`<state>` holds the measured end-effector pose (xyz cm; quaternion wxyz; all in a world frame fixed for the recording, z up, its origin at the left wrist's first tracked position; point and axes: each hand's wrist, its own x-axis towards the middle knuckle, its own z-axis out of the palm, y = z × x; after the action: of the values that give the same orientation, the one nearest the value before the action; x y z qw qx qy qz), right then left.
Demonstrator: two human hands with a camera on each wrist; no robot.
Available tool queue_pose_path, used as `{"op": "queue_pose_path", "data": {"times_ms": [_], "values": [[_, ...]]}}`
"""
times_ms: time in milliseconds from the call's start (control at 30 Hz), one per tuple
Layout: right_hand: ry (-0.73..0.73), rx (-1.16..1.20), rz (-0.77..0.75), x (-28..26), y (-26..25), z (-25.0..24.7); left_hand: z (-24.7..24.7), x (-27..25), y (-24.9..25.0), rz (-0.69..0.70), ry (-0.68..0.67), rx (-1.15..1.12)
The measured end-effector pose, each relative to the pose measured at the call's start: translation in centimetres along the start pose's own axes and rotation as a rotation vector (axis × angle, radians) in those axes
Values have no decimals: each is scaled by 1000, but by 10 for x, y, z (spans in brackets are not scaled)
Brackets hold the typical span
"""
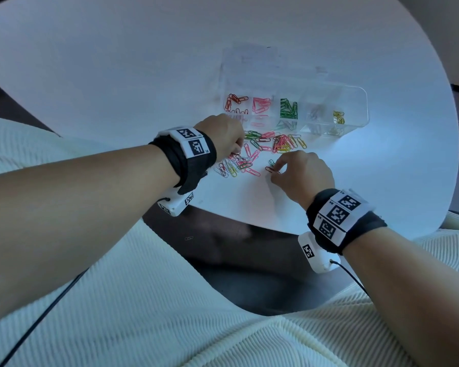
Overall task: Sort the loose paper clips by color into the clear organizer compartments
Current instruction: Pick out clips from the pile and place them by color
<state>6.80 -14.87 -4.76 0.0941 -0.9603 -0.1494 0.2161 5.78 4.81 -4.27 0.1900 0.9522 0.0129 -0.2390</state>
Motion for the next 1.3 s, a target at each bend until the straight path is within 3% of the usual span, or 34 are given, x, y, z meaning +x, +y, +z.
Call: {"op": "queue_pose_path", "data": {"times_ms": [167, 533, 700, 800, 900, 1033, 1200, 1300], "values": [[-10, -17, 16, -2, -2, 0, -1, -2, 1, 19, 3, 12], [78, 593, 150, 6, -1, -25, 0, -4, 3, -95, -51, 40], [-118, 1115, 297, 2, -1, -32, -4, -7, 4, -47, -31, 14], [-260, 1274, 285, 0, -1, -33, -11, -8, 9, 0, -9, -113], [-307, 1384, 223, -1, -1, -30, -14, -6, 13, -10, -4, -308], [-352, 1471, 135, -2, -4, -28, -12, -5, 12, -66, -74, -625], [-342, 1510, 126, 2, -4, -27, -16, -5, 11, -50, -137, -426], [-190, 1220, 146, 6, -2, -21, -19, -8, 8, -46, -132, -232]]}}
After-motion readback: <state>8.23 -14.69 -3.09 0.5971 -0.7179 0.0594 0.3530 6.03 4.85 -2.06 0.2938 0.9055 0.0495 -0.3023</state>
